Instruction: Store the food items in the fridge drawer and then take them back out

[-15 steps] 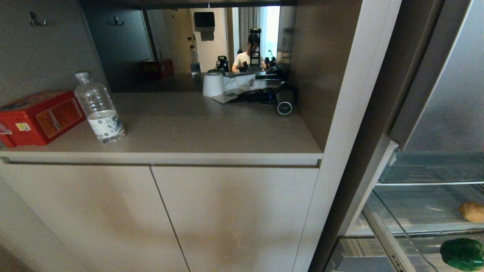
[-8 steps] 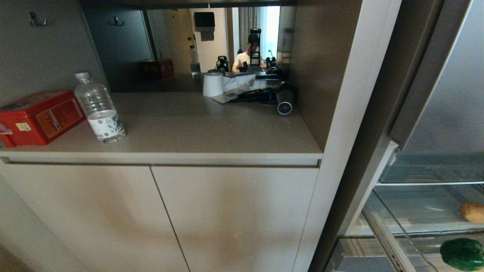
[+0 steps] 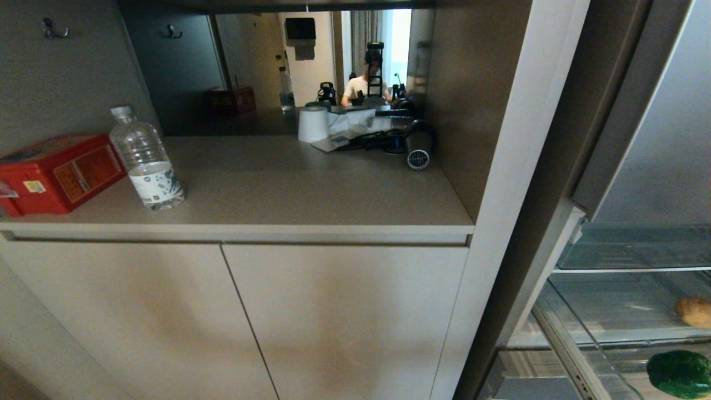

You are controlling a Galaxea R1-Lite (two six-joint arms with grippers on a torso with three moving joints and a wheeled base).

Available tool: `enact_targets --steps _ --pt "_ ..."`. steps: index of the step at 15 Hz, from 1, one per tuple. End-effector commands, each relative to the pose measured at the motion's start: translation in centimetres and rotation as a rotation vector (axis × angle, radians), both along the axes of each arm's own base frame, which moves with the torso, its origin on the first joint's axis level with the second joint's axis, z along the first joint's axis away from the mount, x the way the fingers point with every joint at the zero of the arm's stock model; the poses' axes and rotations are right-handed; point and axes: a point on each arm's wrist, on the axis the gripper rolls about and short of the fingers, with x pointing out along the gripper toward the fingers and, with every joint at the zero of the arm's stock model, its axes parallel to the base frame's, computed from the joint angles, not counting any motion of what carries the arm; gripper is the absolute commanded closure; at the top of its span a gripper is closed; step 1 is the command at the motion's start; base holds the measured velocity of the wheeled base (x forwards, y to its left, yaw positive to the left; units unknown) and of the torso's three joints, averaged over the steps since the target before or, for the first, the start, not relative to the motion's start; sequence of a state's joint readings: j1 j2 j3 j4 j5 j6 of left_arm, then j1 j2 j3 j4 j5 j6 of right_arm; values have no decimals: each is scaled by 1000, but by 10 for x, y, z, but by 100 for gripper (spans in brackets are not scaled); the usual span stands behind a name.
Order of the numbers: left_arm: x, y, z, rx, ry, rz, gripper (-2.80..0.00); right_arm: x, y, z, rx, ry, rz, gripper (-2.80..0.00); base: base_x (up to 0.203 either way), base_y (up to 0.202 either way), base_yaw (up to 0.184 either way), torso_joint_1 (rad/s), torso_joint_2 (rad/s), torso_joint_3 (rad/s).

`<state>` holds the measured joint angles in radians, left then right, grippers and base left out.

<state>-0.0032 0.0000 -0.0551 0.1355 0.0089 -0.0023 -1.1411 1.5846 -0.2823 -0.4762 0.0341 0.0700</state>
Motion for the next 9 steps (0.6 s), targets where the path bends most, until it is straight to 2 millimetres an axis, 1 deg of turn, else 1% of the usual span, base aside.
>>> enact_targets --steps 1,6,9 --pt "0 0 0 0 0 0 0 2 -2 -4 32 -26 34 0 0 0 0 0 0 0" --pt "0 0 0 0 1 0 0 7 -1 3 68 -179 182 0 0 0 0 0 0 0" --pt "0 0 0 -1 0 0 0 14 -8 1 108 -247 265 0 0 0 0 0 0 0"
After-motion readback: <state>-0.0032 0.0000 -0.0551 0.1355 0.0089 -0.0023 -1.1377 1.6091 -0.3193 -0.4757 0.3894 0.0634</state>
